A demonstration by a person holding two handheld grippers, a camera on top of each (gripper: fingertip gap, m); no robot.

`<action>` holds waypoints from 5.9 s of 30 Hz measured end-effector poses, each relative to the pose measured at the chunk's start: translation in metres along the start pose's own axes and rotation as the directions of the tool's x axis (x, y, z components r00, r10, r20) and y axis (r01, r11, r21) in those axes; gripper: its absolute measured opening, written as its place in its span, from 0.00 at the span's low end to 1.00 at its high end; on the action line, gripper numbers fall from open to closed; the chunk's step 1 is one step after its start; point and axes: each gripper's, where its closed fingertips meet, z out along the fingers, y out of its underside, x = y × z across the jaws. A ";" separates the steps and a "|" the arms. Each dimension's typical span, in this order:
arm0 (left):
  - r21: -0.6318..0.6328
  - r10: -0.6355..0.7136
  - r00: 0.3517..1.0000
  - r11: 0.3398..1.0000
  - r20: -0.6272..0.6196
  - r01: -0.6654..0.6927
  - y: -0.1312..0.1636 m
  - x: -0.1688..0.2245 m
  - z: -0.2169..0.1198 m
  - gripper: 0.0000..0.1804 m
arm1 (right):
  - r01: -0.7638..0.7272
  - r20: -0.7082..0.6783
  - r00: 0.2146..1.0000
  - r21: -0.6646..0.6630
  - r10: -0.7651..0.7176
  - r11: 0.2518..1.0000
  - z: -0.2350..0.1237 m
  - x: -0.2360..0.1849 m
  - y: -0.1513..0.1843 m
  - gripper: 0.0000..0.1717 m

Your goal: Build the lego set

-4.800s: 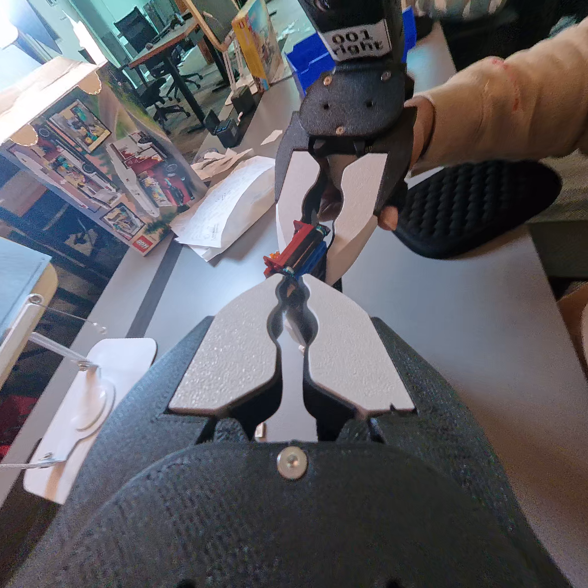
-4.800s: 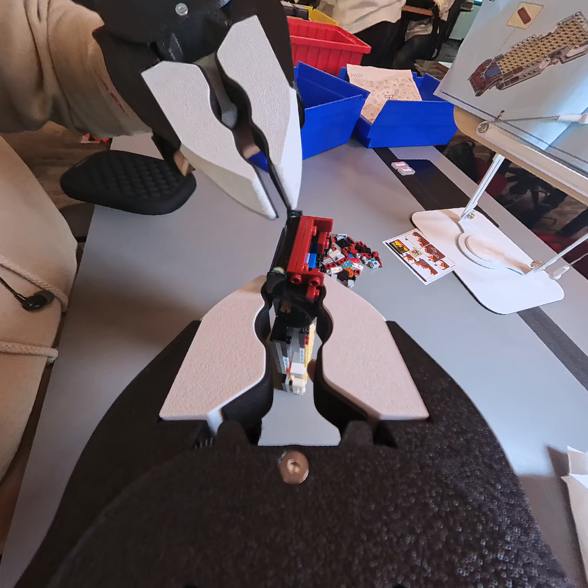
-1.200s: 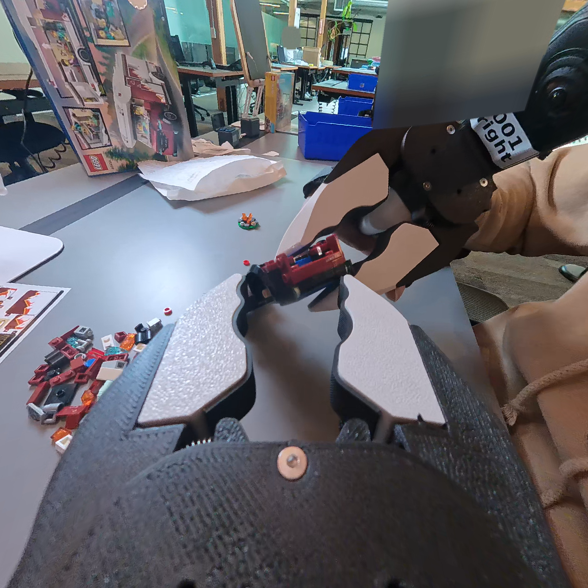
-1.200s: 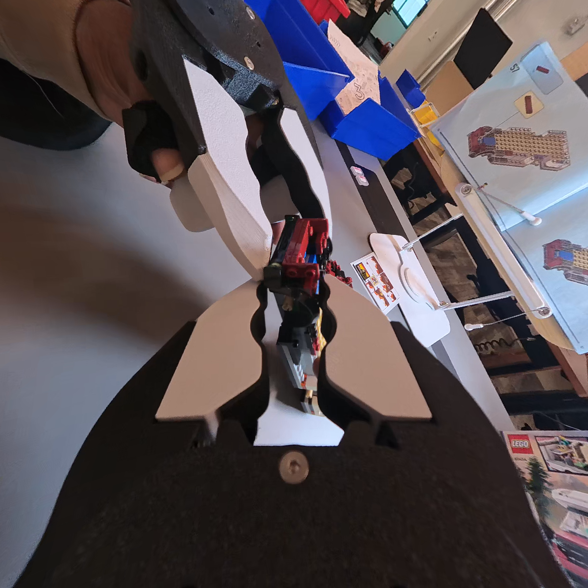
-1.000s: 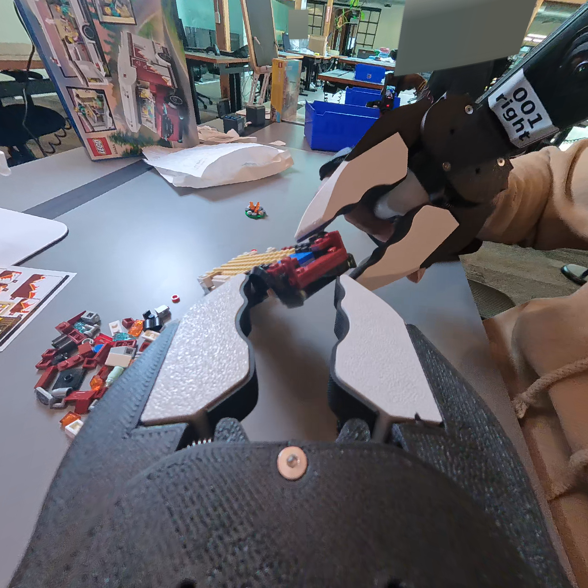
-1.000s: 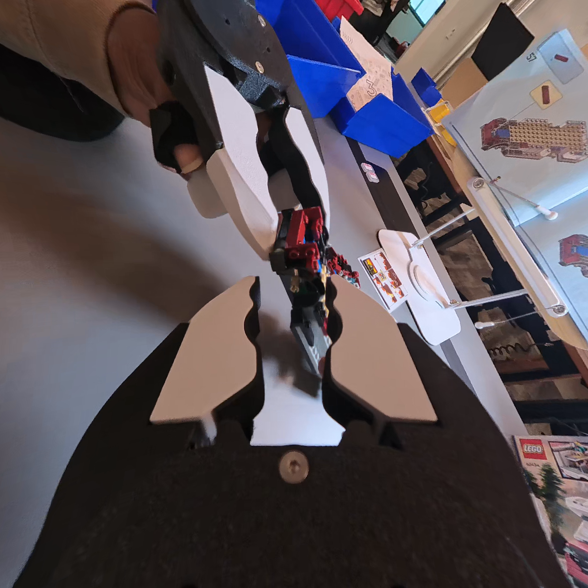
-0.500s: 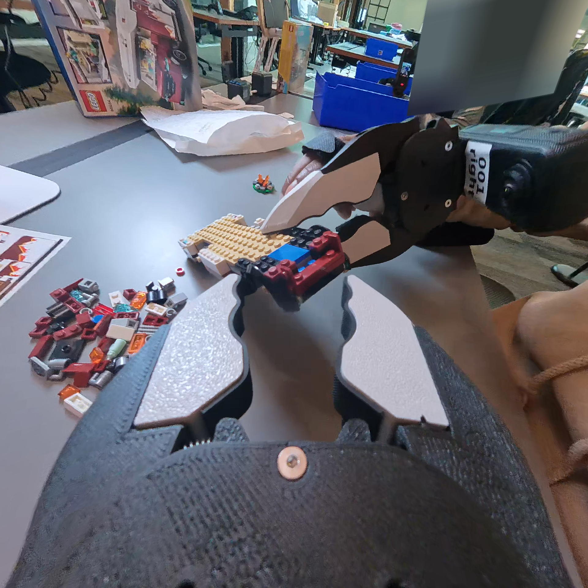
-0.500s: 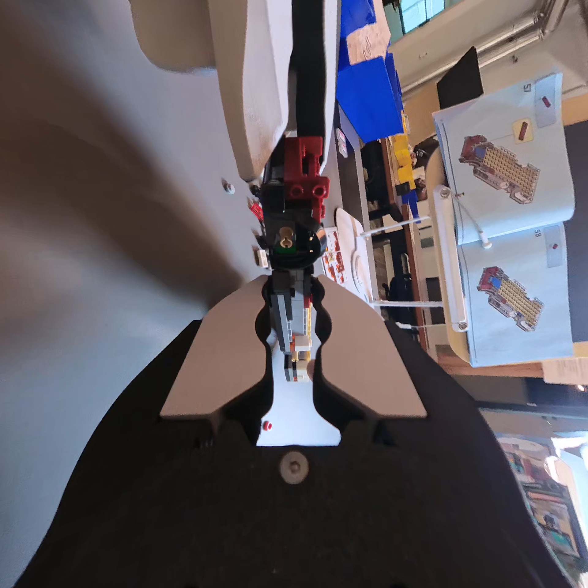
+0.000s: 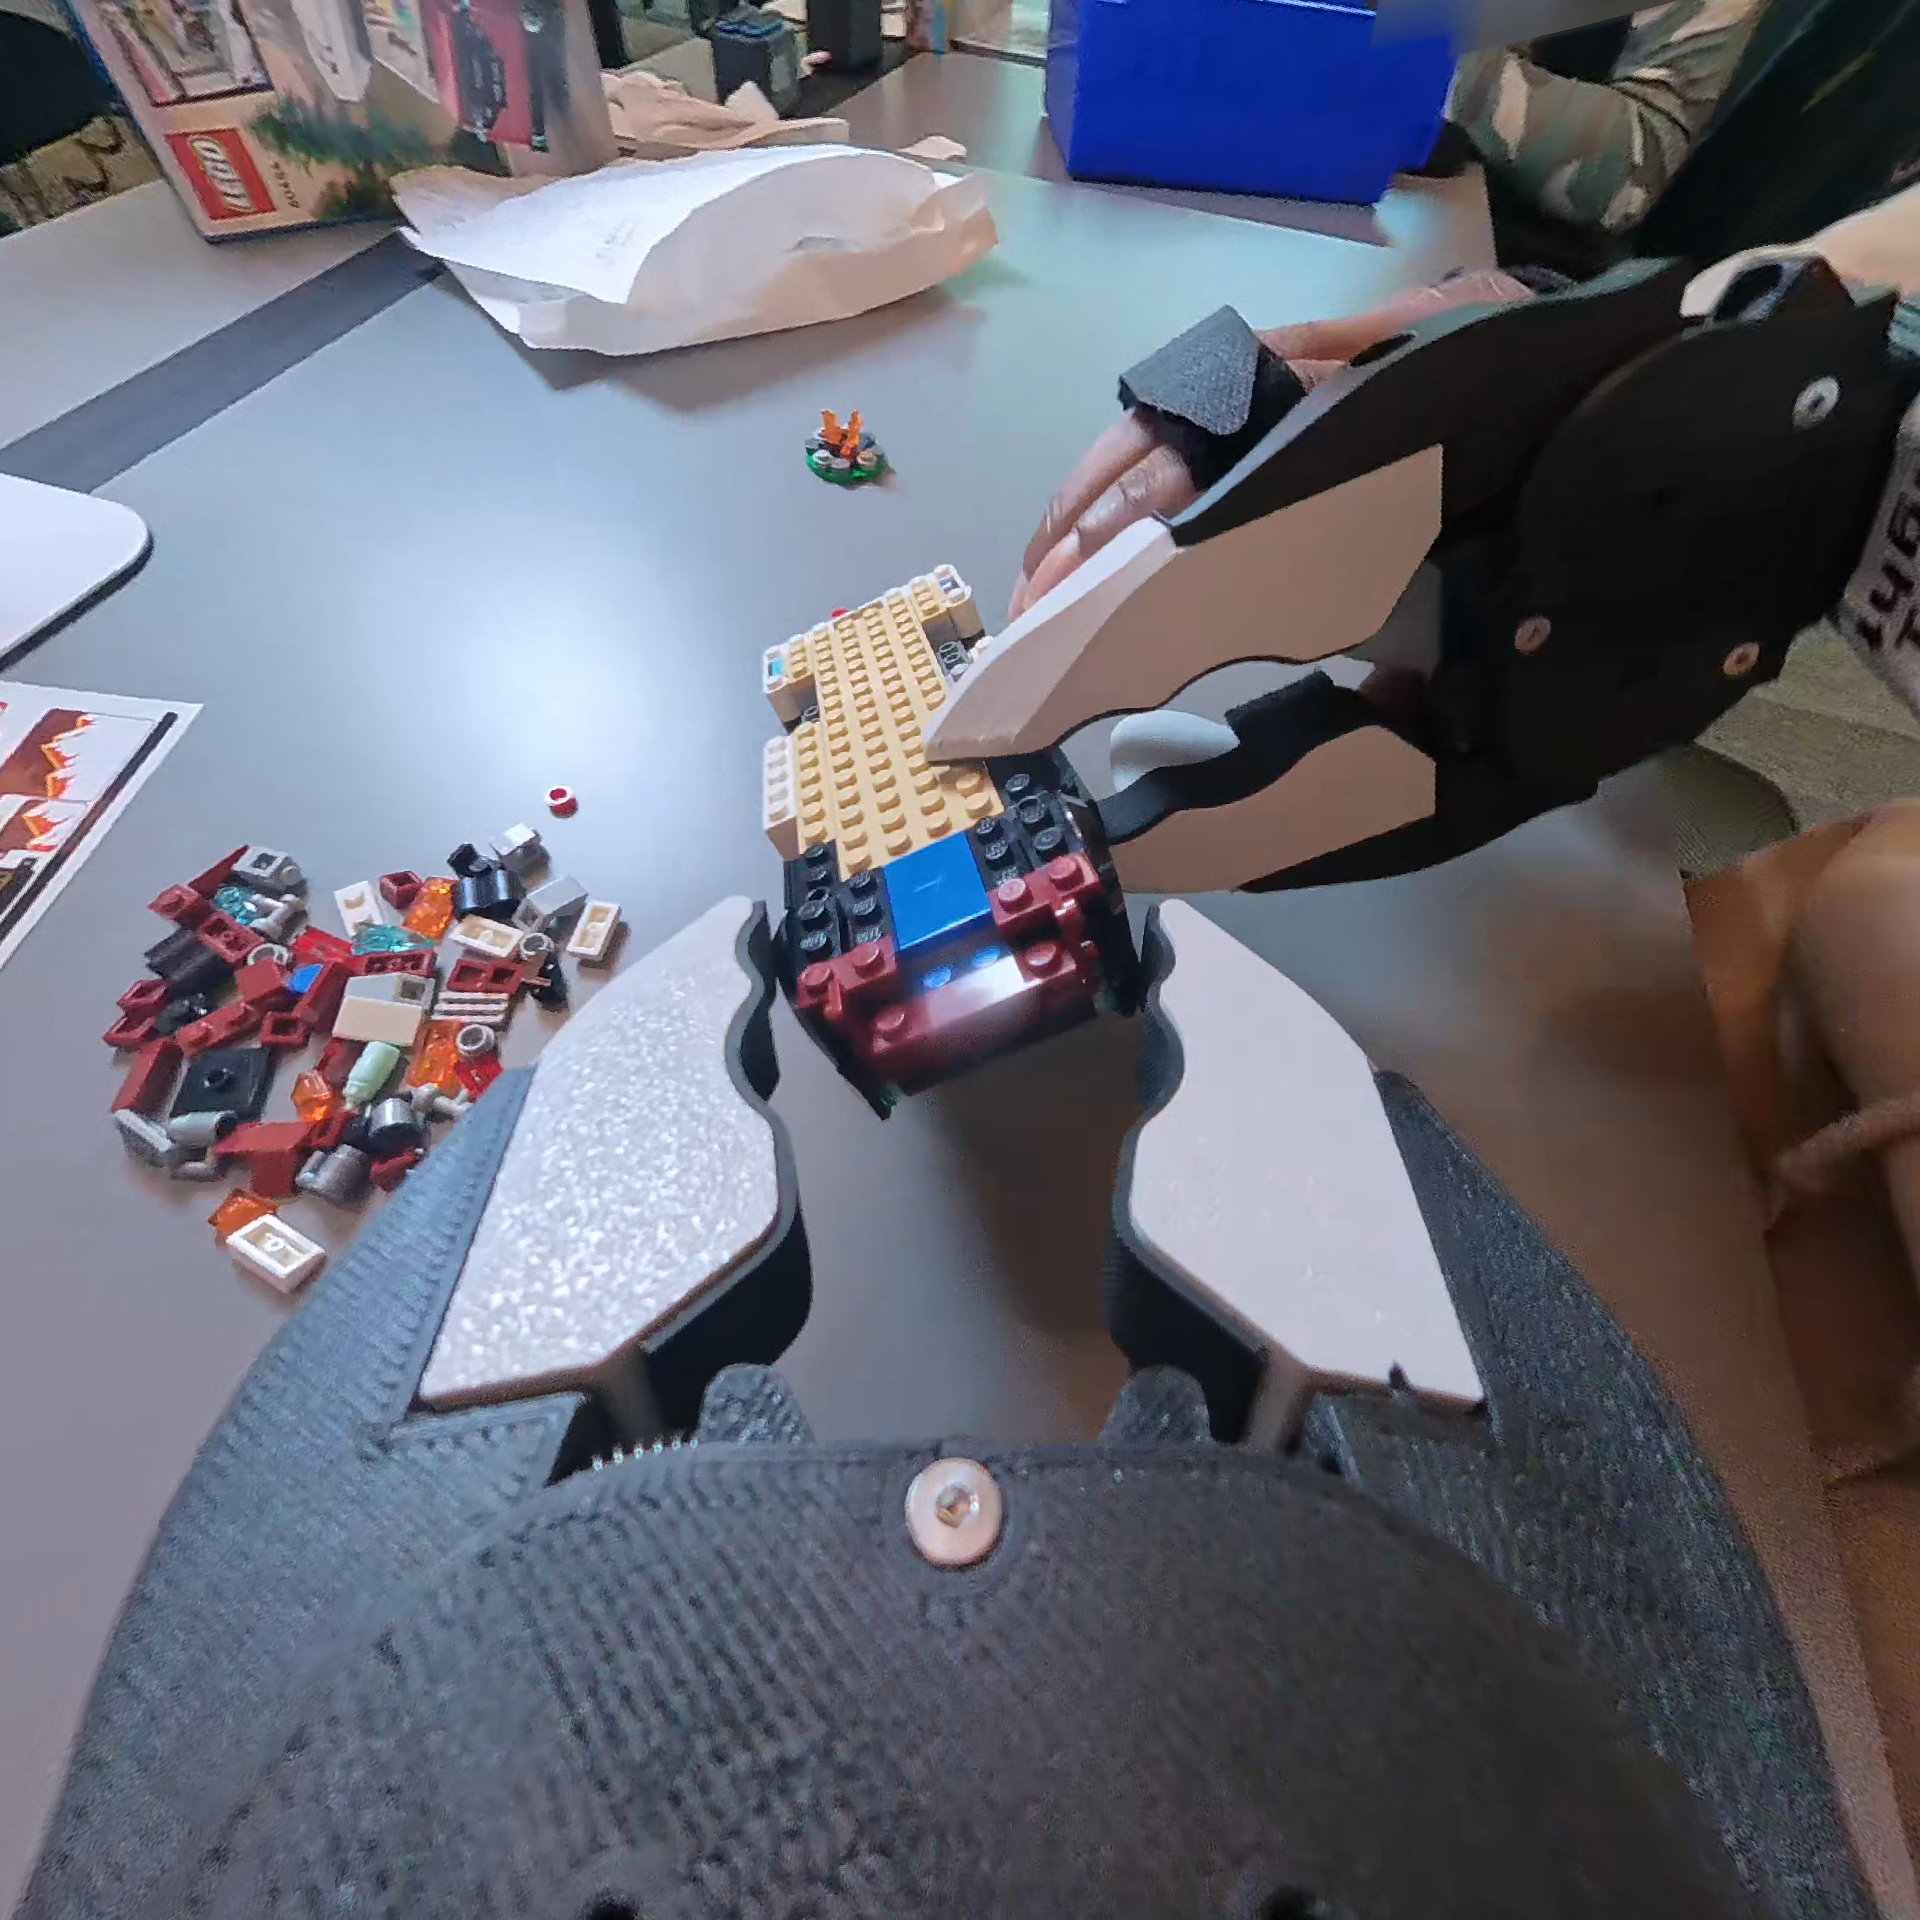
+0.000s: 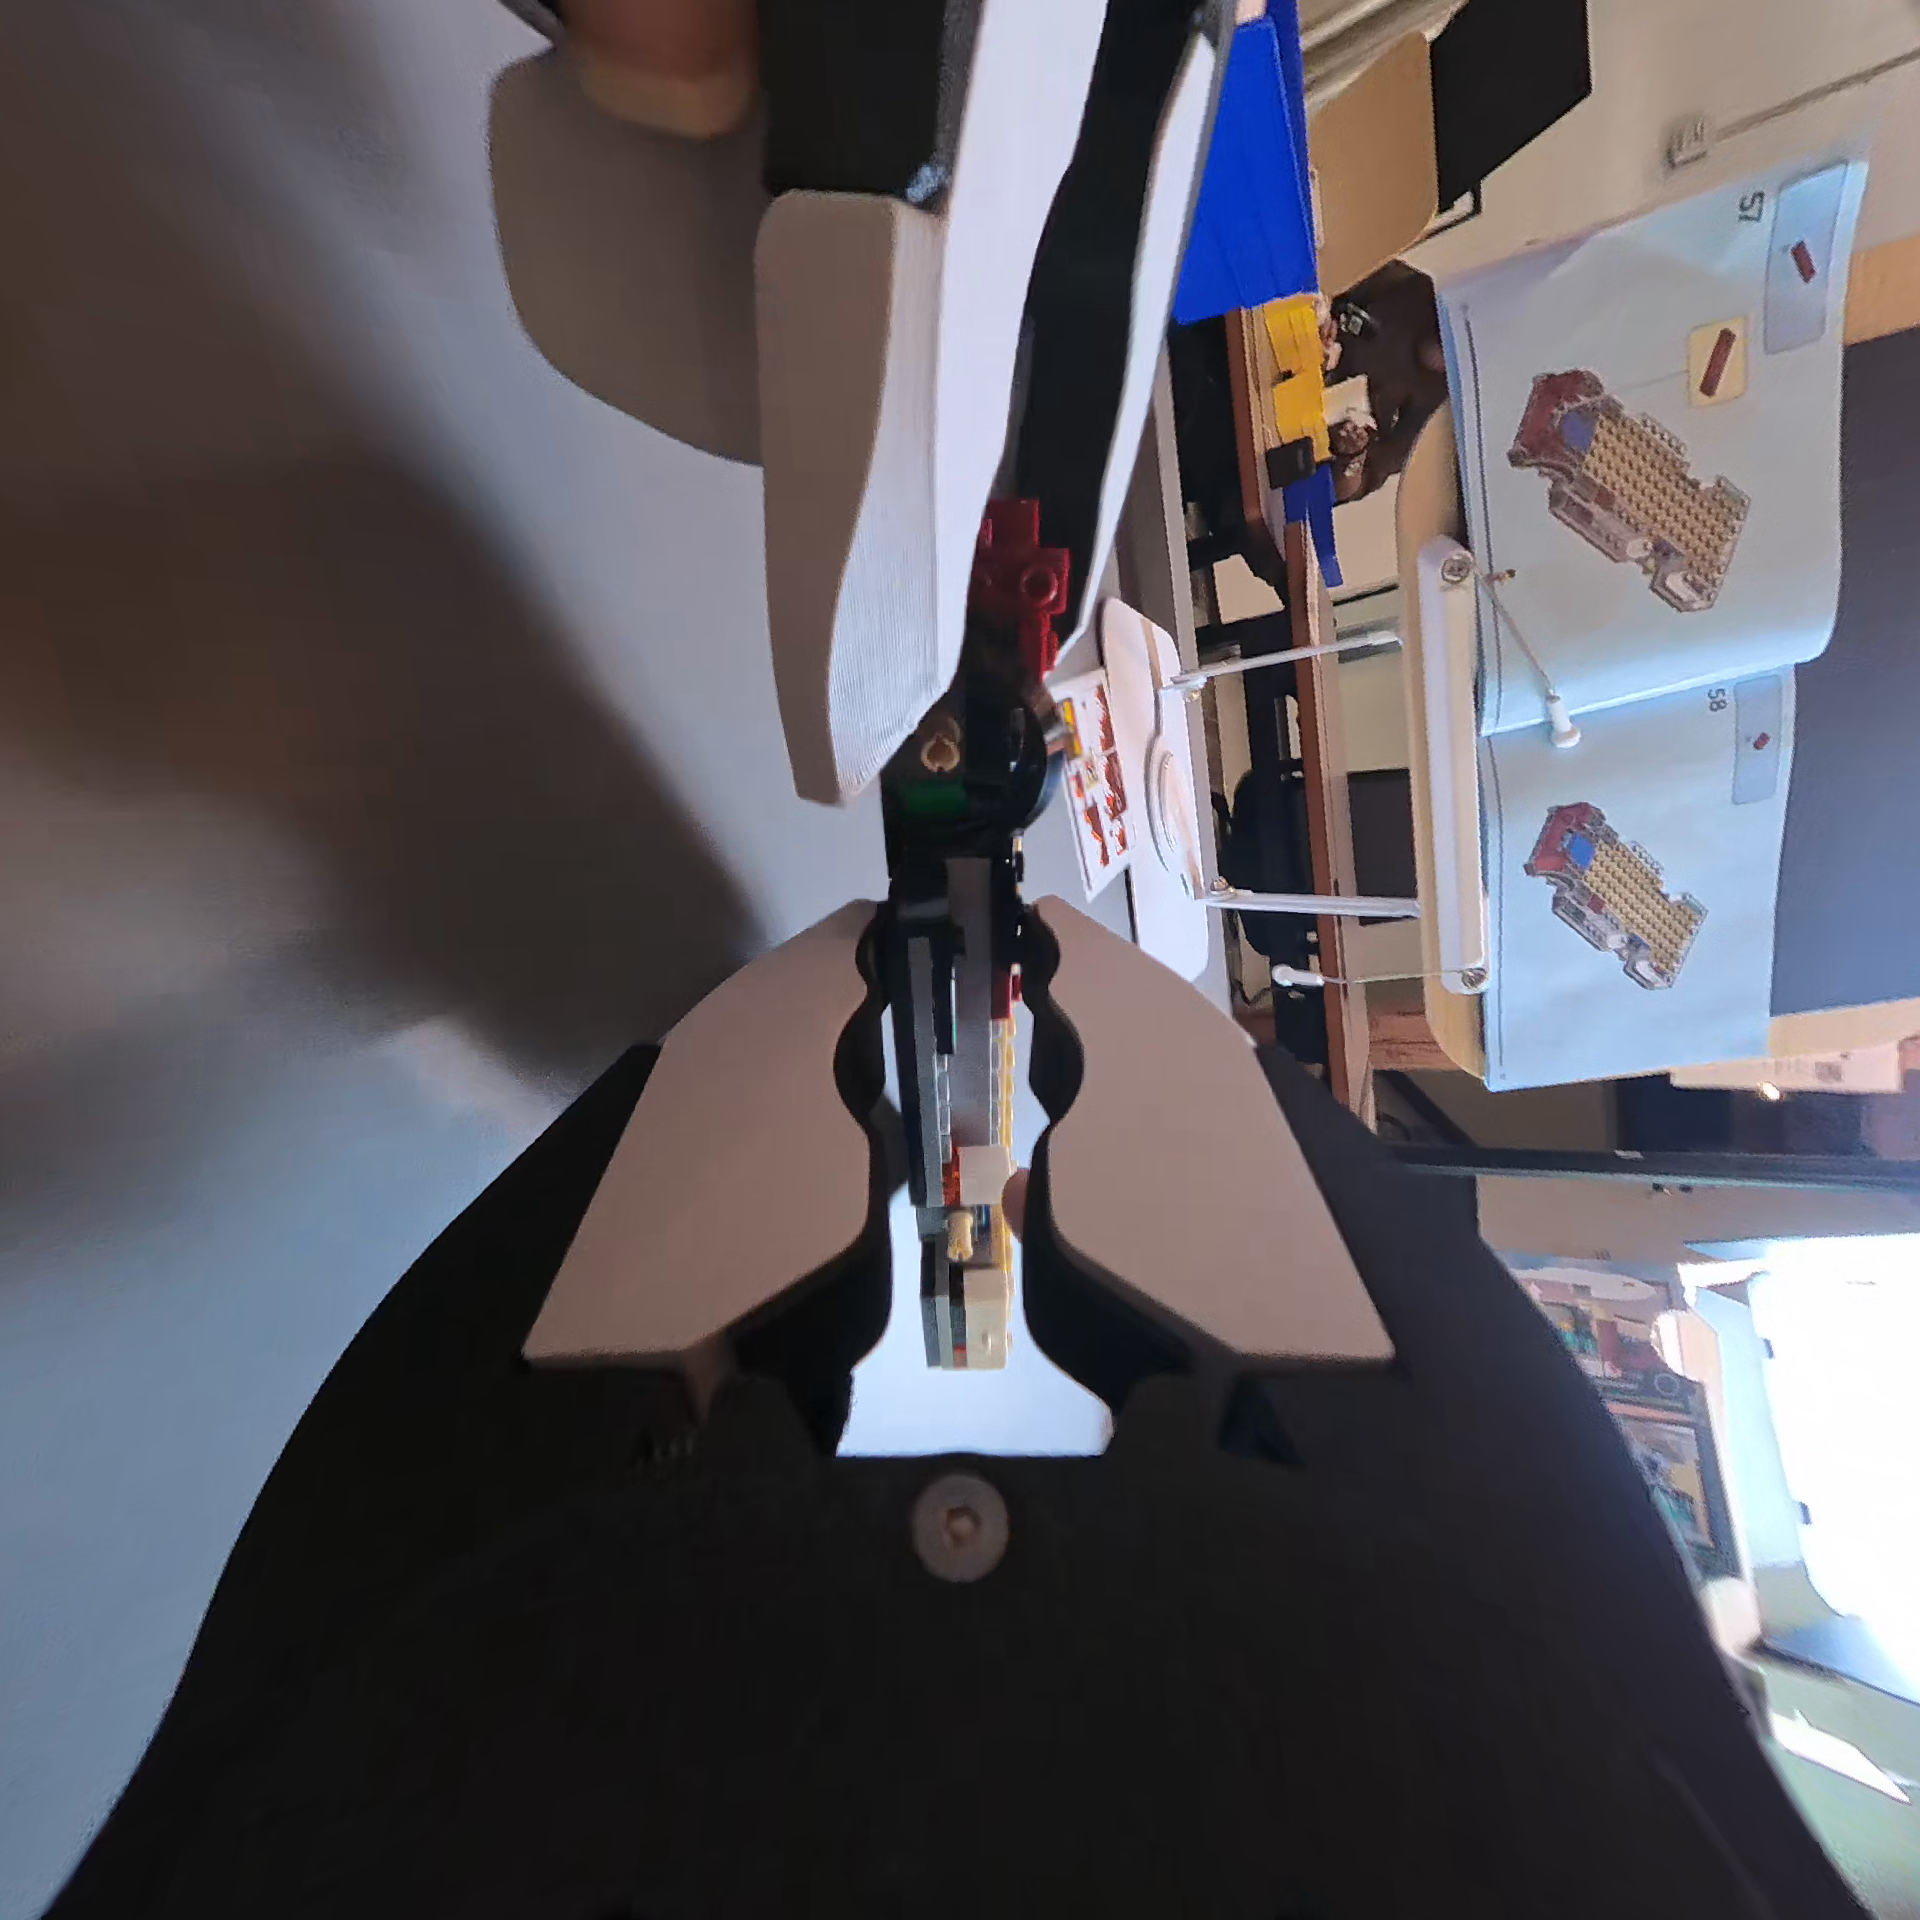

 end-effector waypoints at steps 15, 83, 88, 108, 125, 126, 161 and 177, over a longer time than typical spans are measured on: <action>-0.059 0.324 0.931 0.939 -0.171 -0.338 0.034 0.017 0.004 0.37 | -0.084 0.876 0.470 -0.072 0.104 0.994 -0.020 -0.031 0.030 0.49; 0.392 -0.124 0.767 0.903 0.630 -0.177 -0.040 -0.127 -0.111 0.00 | -0.763 0.099 0.543 0.471 0.834 0.442 0.011 0.124 0.104 0.01; 0.363 -0.093 0.775 0.913 0.625 -0.183 -0.038 -0.124 -0.104 0.00 | -0.740 0.091 0.581 0.472 0.809 0.478 0.010 0.121 0.097 0.01; 0.372 -0.107 0.790 0.914 0.603 -0.160 -0.037 -0.124 -0.102 0.00 | -0.748 0.093 0.576 0.461 0.812 0.478 0.016 0.121 0.097 0.01; 0.314 -0.054 0.802 0.934 0.595 -0.170 -0.027 -0.121 -0.088 0.05 | -0.648 0.035 0.629 0.576 0.777 0.499 0.092 0.269 0.045 0.03; 0.316 -0.055 0.803 0.934 0.594 -0.169 -0.027 -0.121 -0.088 0.05 | -0.647 0.034 0.633 0.573 0.774 0.503 0.103 0.277 0.042 0.03; 0.318 -0.100 0.817 0.942 0.568 -0.106 -0.024 -0.125 -0.085 0.02 | -0.688 0.193 0.706 0.416 0.681 0.595 0.125 0.266 0.052 0.04; 0.223 -0.075 0.798 0.972 0.598 -0.076 -0.007 -0.141 -0.071 0.01 | -0.828 0.417 0.561 0.276 0.715 0.489 -0.023 0.083 0.077 0.06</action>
